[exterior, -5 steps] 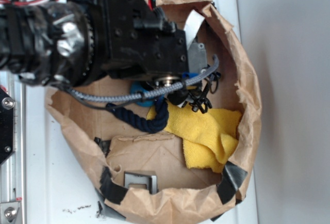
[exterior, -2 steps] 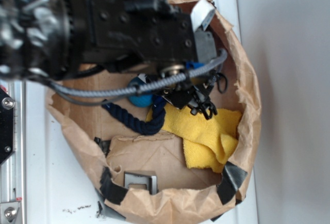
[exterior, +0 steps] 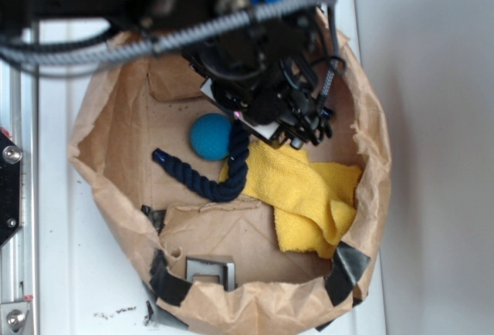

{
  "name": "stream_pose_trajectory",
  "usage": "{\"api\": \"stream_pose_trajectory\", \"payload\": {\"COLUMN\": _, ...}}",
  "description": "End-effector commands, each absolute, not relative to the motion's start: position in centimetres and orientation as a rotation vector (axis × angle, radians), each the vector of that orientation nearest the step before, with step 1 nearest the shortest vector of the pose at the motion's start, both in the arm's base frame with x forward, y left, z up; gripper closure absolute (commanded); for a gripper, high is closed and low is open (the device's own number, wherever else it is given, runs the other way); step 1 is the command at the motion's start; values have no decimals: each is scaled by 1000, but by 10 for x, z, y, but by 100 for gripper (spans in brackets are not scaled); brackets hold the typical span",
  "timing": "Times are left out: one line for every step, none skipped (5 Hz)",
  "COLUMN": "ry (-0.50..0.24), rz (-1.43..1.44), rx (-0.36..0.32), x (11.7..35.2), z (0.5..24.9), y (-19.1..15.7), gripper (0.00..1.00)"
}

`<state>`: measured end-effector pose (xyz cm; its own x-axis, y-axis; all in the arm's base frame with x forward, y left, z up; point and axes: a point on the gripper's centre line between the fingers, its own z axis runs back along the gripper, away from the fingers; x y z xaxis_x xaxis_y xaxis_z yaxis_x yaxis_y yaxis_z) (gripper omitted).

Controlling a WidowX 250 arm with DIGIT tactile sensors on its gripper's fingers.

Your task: Grab the blue rope.

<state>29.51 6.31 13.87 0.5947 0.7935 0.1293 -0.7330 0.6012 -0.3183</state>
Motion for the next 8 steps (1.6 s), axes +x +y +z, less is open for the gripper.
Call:
{"api": "stream_pose_trajectory", "payload": {"ry": -351, "rz": 826, "rx": -211, "x": 300, "z": 142, "y": 75, "gripper": 0}}
{"api": "stream_pose_trajectory", "payload": {"ry": -342, "rz": 646, "rx": -229, "x": 311, "z": 125, "y": 78, "gripper": 0}}
{"api": "stream_pose_trajectory", "payload": {"ry": -369, "rz": 584, "rx": -203, "x": 315, "z": 118, "y": 80, "gripper": 0}}
{"api": "stream_pose_trajectory", "payload": {"ry": -384, "rz": 537, "rx": -197, "x": 318, "z": 109, "y": 87, "gripper": 0}}
{"api": "stream_pose_trajectory", "payload": {"ry": -374, "rz": 526, "rx": -147, "x": 318, "z": 100, "y": 90, "gripper": 0}}
{"api": "stream_pose_trajectory", "payload": {"ry": -359, "rz": 507, "rx": -88, "x": 319, "z": 83, "y": 92, "gripper": 0}}
{"api": "stream_pose_trajectory", "payload": {"ry": -339, "rz": 487, "rx": -69, "x": 323, "z": 75, "y": 93, "gripper": 0}}
{"api": "stream_pose_trajectory", "payload": {"ry": -356, "rz": 451, "rx": -4, "x": 322, "z": 67, "y": 101, "gripper": 0}}
